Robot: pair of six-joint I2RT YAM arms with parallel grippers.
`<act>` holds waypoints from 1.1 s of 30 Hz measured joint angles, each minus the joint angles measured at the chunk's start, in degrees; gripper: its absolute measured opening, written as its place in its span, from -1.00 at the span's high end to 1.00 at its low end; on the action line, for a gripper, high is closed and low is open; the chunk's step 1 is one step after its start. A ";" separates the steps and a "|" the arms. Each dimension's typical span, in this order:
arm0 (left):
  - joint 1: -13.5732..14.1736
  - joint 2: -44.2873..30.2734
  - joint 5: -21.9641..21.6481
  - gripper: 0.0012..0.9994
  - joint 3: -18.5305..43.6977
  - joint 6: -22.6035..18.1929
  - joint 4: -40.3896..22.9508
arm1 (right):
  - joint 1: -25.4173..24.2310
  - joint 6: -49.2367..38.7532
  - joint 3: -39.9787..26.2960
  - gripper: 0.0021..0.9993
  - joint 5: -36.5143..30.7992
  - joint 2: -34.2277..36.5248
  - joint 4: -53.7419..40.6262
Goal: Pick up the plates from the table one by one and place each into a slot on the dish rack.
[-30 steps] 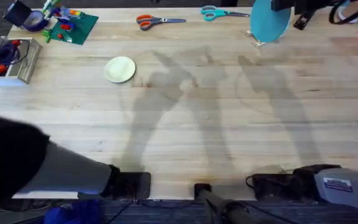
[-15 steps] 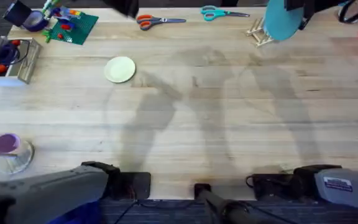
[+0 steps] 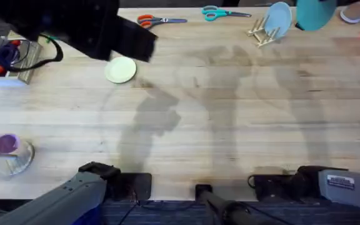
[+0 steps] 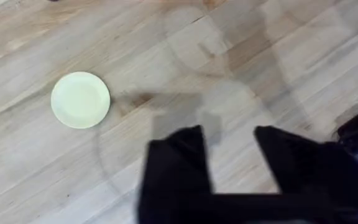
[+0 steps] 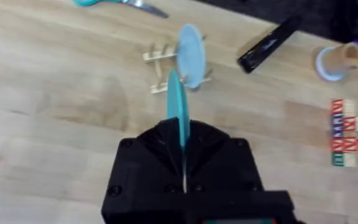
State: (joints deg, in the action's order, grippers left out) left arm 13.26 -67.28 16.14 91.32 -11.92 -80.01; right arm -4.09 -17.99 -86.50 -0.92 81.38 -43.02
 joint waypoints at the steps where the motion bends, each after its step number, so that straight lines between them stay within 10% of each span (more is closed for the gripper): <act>1: 0.00 -0.05 -0.04 -0.31 -0.23 0.06 0.21 | -0.84 -0.50 0.00 0.95 0.44 0.00 0.57; 3: 0.00 -0.23 -0.14 -0.88 -0.37 0.36 0.54 | -2.57 -1.29 0.00 0.95 1.52 0.00 1.45; 5: 0.00 -0.25 -0.20 -0.98 -0.39 0.43 0.74 | -3.98 -1.82 0.00 0.95 2.65 0.00 1.66; 33: 0.00 -0.26 -0.55 -0.99 -0.39 0.44 -0.09 | -6.06 -5.43 0.00 0.95 11.61 2.80 6.81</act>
State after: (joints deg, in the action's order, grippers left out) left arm 13.26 -67.54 15.59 90.94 -11.49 -80.09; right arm -10.15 -23.42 -86.50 10.69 84.18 -36.22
